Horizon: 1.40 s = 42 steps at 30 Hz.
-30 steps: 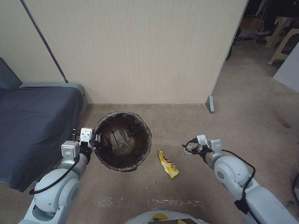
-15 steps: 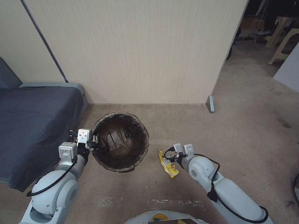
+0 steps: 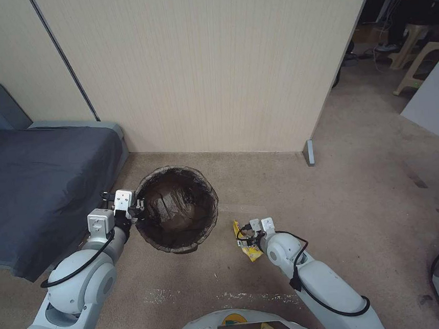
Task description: Pick up the trash bin, then pick up the garbage from the floor and place it into the trash bin.
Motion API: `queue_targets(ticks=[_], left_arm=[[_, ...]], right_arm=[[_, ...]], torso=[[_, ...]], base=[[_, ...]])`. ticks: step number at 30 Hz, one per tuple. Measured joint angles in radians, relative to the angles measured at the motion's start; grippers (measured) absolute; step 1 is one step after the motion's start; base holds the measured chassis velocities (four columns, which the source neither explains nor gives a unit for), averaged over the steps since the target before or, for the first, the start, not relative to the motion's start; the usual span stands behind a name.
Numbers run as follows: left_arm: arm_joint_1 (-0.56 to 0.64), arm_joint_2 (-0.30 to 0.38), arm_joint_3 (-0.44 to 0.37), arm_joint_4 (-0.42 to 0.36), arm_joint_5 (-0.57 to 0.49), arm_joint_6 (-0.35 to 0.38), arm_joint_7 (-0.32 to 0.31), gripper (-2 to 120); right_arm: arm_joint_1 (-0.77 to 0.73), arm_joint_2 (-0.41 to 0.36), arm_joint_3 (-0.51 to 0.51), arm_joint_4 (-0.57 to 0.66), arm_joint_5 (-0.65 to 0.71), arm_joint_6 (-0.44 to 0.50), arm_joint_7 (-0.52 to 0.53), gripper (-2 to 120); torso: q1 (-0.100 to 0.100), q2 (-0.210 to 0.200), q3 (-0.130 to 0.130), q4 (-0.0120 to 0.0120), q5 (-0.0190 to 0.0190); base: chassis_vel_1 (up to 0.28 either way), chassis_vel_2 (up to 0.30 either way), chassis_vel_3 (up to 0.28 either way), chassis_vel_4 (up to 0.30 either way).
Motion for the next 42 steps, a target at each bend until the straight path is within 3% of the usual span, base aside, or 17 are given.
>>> queue_targets(ticks=[22, 30, 34, 35, 39, 42], left_arm=[[-0.012, -0.001, 0.011, 0.019, 0.009, -0.006, 0.007, 0], [-0.015, -0.001, 0.006, 0.028, 0.011, -0.011, 0.012, 0], [-0.017, 0.001, 0.005, 0.033, 0.011, -0.013, 0.013, 0], [-0.019, 0.000, 0.005, 0.037, 0.011, -0.014, 0.014, 0], [-0.021, -0.002, 0.009, 0.038, 0.011, -0.014, 0.012, 0], [-0.022, -0.002, 0.010, 0.039, 0.011, -0.014, 0.012, 0]], right_arm=[[0.090, 0.049, -0.034, -0.184, -0.053, 0.001, -0.032, 100], [0.071, 0.064, -0.026, -0.208, -0.084, 0.005, -0.055, 68], [0.064, 0.062, -0.021, -0.199, -0.085, 0.007, -0.056, 59], [0.061, 0.060, -0.019, -0.196, -0.085, 0.008, -0.056, 48], [0.060, 0.056, -0.019, -0.196, -0.085, 0.009, -0.059, 41], [0.061, 0.054, -0.017, -0.196, -0.085, 0.009, -0.060, 25]], torso=[[0.000, 0.000, 0.000, 0.0001, 0.0000], [0.000, 0.000, 0.000, 0.0001, 0.0001], [0.000, 0.000, 0.000, 0.0000, 0.0001], [0.000, 0.000, 0.000, 0.0000, 0.0000], [0.000, 0.000, 0.000, 0.0000, 0.0001], [0.000, 0.000, 0.000, 0.0000, 0.0001]], base=[[0.000, 0.000, 0.000, 0.000], [0.000, 0.000, 0.000, 0.000], [0.000, 0.000, 0.000, 0.000], [0.000, 0.000, 0.000, 0.000], [0.000, 0.000, 0.000, 0.000], [0.000, 0.000, 0.000, 0.000]])
